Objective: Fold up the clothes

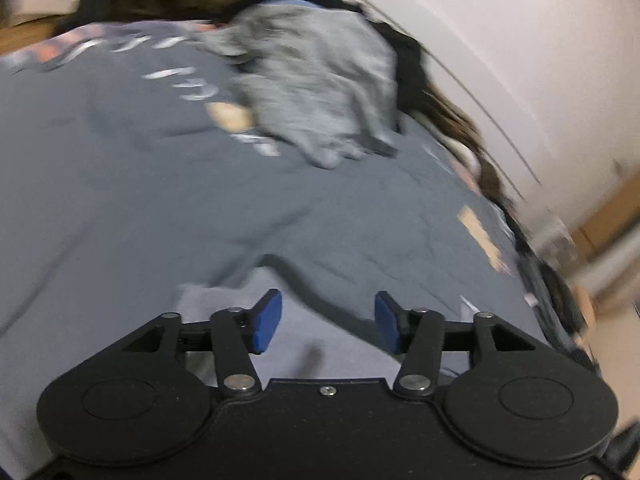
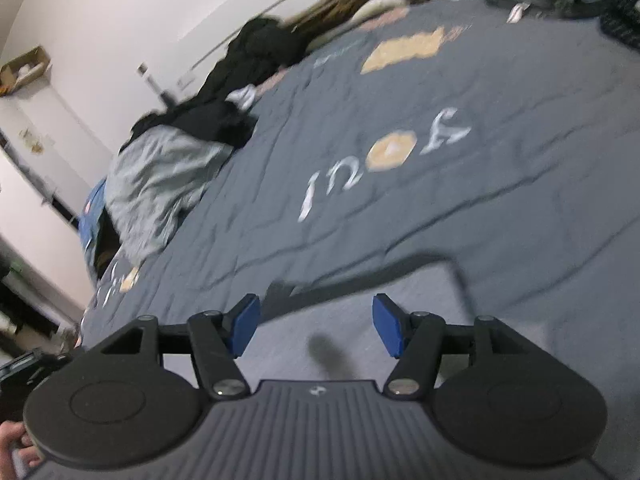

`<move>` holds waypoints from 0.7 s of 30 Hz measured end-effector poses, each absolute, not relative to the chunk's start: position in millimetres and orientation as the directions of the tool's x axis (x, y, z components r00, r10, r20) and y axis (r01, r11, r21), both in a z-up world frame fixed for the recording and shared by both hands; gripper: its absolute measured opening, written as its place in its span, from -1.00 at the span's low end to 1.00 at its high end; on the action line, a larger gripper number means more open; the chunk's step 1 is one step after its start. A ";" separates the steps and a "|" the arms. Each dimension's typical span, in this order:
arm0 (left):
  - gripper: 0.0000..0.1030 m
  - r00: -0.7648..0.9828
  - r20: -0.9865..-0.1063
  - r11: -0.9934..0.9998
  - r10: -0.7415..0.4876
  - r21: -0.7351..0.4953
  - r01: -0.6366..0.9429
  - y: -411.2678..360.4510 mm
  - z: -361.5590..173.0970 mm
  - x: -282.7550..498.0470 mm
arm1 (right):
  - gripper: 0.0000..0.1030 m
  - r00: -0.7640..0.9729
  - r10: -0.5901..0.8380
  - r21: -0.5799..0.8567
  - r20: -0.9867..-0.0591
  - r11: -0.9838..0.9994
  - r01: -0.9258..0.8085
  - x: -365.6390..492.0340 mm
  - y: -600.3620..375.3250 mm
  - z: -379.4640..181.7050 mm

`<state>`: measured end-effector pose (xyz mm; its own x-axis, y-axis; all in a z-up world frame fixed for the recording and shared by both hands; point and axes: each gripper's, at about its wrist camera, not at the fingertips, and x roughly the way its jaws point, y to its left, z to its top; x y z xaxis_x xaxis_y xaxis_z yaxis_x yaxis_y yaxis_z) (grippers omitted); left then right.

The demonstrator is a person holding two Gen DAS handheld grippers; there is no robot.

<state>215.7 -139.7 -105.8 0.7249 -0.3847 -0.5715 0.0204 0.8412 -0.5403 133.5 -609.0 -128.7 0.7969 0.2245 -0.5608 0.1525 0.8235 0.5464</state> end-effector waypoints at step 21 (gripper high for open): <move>-0.84 0.719 -0.666 0.978 -0.197 -0.190 0.092 -158.8 -129.5 232.8 | -0.14 0.772 0.036 0.220 -0.635 0.966 0.136 145.6 -615.8 -149.5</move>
